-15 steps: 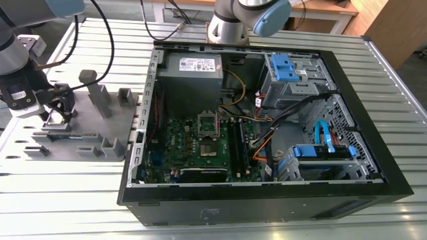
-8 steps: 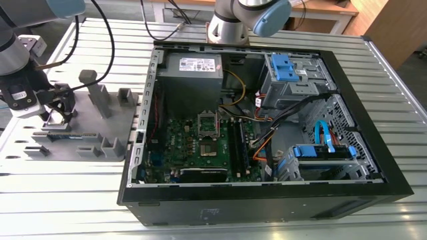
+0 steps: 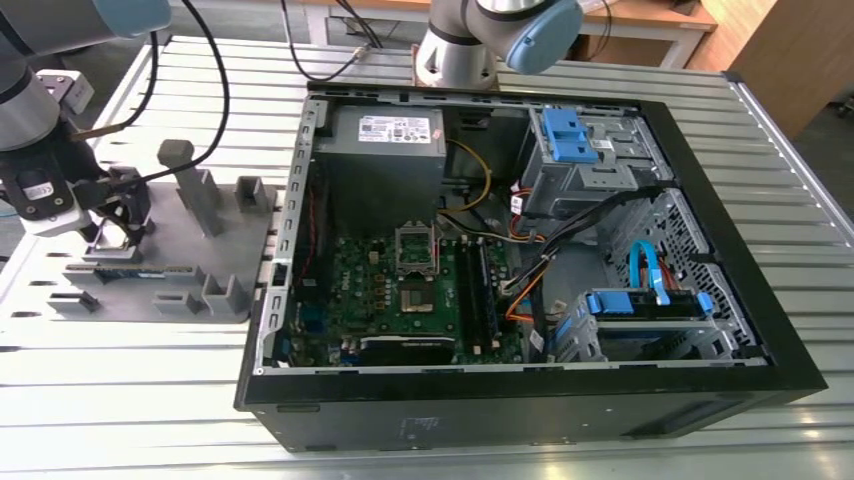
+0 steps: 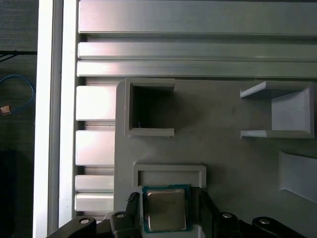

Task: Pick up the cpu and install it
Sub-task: 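Pick up the cpu and move it towards the insertion slot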

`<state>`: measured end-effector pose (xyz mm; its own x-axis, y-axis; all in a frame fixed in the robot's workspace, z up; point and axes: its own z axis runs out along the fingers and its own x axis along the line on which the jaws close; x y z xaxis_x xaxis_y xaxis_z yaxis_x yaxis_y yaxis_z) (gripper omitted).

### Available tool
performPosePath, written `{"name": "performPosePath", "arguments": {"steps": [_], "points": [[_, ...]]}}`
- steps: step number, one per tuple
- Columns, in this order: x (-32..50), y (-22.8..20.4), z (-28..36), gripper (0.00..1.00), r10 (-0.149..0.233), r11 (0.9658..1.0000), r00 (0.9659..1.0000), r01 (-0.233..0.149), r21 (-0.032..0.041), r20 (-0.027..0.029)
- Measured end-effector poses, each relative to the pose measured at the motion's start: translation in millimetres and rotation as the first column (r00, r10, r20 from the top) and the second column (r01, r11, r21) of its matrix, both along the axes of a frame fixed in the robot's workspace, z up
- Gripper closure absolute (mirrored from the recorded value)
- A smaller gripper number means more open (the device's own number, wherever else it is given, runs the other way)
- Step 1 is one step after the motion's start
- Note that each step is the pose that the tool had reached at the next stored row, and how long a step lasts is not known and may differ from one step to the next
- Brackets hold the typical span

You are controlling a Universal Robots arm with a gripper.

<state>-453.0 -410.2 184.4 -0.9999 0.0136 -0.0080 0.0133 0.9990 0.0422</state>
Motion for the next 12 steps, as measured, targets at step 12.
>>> {"name": "performPosePath", "arguments": {"steps": [12], "points": [[0.0, 0.0, 0.0, 0.41, 0.0, 1.0, 1.0, 0.0, 0.0001, -0.0048]]}}
